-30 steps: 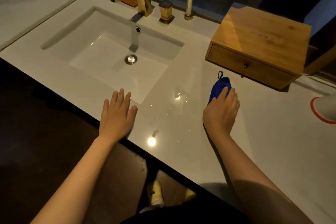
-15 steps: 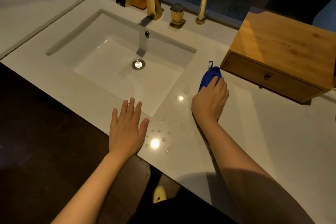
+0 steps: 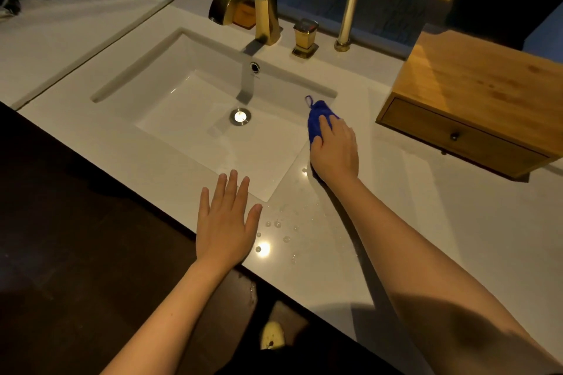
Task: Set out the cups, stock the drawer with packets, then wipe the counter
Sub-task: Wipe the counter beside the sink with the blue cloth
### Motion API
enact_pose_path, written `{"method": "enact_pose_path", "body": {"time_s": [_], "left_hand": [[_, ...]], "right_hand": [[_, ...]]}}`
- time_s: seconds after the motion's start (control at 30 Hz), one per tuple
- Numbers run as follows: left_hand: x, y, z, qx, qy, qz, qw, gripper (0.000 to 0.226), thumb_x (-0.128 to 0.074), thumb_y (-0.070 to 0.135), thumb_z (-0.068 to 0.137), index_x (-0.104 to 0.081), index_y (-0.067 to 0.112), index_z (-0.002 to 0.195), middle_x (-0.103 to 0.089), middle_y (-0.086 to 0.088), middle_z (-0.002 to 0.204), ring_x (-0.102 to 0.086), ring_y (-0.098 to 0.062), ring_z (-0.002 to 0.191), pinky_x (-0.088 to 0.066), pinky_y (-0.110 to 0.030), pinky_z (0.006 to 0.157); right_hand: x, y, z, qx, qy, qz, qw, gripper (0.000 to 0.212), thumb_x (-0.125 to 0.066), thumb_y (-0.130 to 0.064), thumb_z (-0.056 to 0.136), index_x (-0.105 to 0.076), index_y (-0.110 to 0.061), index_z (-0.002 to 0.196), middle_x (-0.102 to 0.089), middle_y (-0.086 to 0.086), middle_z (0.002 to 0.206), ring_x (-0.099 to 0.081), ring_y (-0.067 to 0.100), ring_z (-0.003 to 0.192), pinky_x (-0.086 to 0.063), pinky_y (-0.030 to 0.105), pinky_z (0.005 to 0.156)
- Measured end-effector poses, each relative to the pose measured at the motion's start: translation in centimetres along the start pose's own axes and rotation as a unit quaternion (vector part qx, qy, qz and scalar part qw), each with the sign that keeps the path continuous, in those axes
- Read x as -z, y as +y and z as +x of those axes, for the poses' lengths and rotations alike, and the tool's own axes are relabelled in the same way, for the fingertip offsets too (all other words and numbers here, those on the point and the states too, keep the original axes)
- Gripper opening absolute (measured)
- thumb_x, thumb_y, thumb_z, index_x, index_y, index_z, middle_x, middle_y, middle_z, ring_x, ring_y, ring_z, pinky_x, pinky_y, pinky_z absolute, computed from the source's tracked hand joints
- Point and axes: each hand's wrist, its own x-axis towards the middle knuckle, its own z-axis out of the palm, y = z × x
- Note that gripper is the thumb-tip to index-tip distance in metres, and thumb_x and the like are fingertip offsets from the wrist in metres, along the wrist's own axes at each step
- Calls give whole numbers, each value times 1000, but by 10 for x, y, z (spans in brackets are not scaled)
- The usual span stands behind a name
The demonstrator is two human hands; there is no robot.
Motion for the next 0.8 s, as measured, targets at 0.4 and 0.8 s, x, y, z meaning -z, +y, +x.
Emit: {"method": "enact_pose_path", "body": {"time_s": [0.4,0.8], "left_hand": [[1,-1,0,-17,-3,4,1000,64,-2,52,91,-5,21,147,-3,-3,158,3,-19,145,3,-43,116],[6,1,-1,-16,-4,-17,1000,62,-9,50,93,-12,19,147,-8,-4,158,-1,-20,145,-1,-46,117]], "right_hand": [[33,37,-47,226,-151,17,962,43,-44,-17,93,-44,-17,137,-45,4,143,-37,20,131,-25,26,106],[71,90,-99,180,-124,15,976,43,-47,-14,93,-46,-15,136,-47,5,142,-40,21,131,-24,24,107]]}}
